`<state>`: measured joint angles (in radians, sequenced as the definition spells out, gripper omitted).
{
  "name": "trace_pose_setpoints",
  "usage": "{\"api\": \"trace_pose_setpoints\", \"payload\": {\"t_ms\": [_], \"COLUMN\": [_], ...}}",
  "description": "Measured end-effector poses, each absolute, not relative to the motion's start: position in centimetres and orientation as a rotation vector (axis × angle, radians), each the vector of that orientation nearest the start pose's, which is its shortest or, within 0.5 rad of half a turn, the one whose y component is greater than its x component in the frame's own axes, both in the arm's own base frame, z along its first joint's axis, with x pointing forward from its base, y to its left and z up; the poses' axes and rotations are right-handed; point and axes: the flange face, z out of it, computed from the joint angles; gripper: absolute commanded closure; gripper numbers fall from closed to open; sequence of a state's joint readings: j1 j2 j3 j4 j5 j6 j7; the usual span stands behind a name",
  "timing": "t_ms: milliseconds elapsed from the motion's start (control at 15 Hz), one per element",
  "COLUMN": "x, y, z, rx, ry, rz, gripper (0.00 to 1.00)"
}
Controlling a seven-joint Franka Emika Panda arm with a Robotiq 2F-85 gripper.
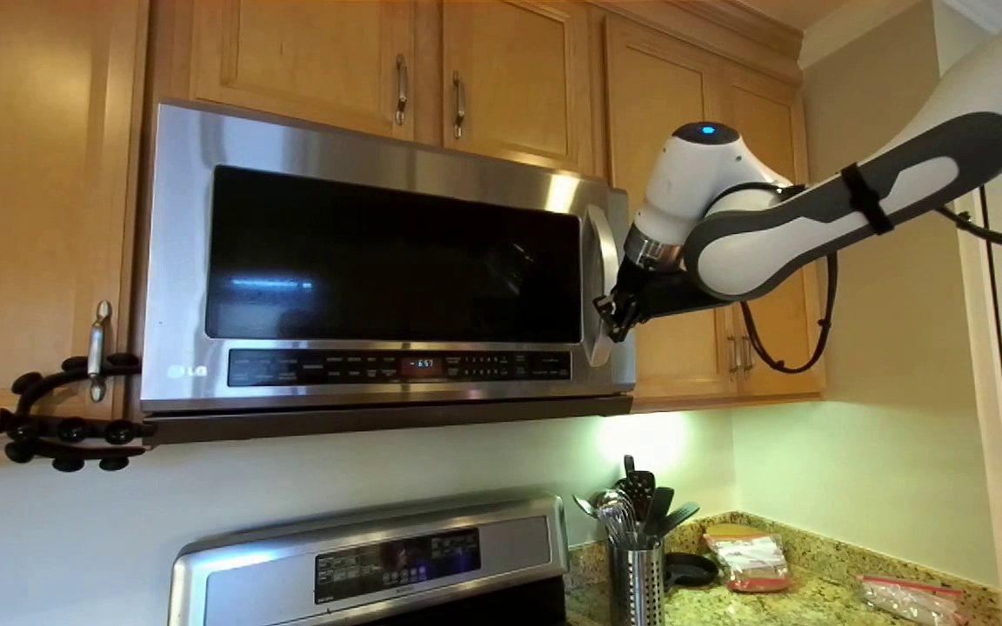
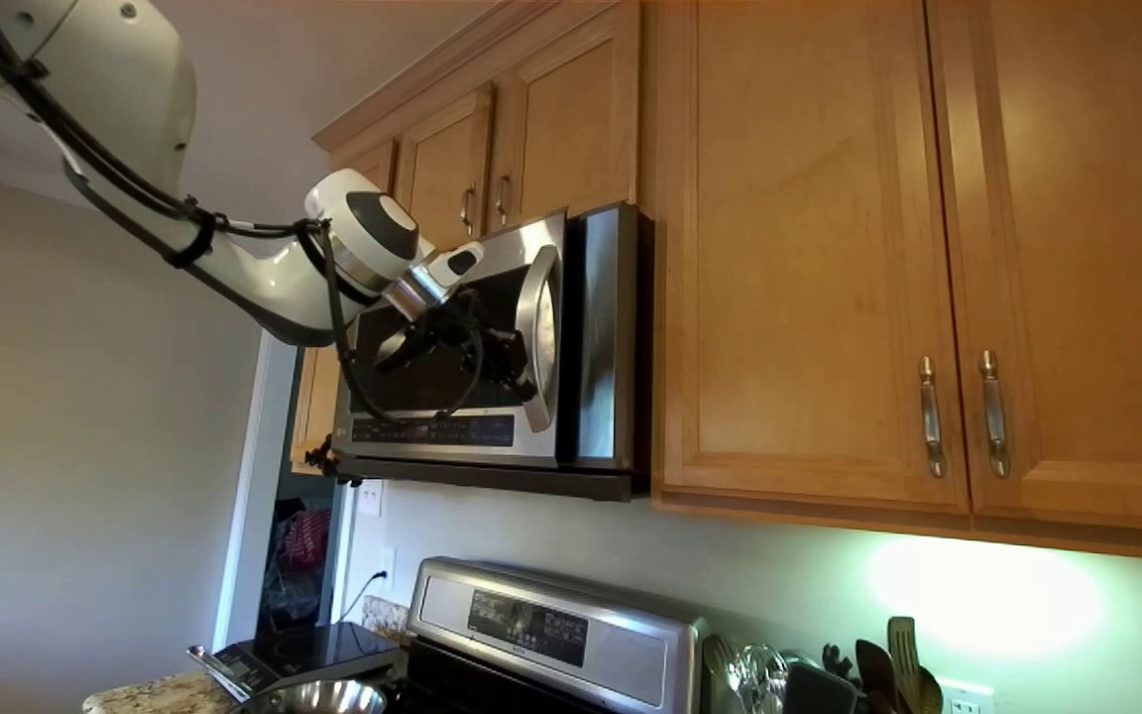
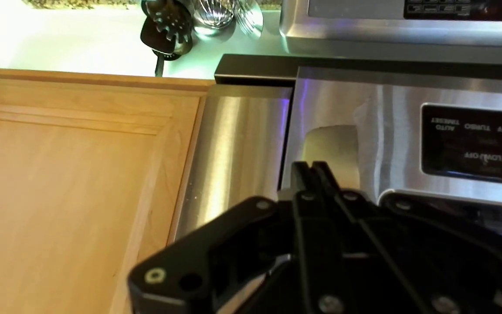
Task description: Close the microwave door
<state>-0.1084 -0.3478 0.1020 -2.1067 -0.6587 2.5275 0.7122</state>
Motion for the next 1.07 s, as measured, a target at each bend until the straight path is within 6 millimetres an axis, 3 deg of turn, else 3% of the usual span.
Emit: {"api": "trace_pose_setpoints", "payload": {"t_ms": [533, 1067], "x": [53.9, 56.1], "y": [0.2, 2.8], "z": [64.8, 65.8], "rx": [-3.117, -3.208], "ry": [0.362, 0.313], "rz": [-1.344, -1.161], "gripper": [0.94, 0.95]}}
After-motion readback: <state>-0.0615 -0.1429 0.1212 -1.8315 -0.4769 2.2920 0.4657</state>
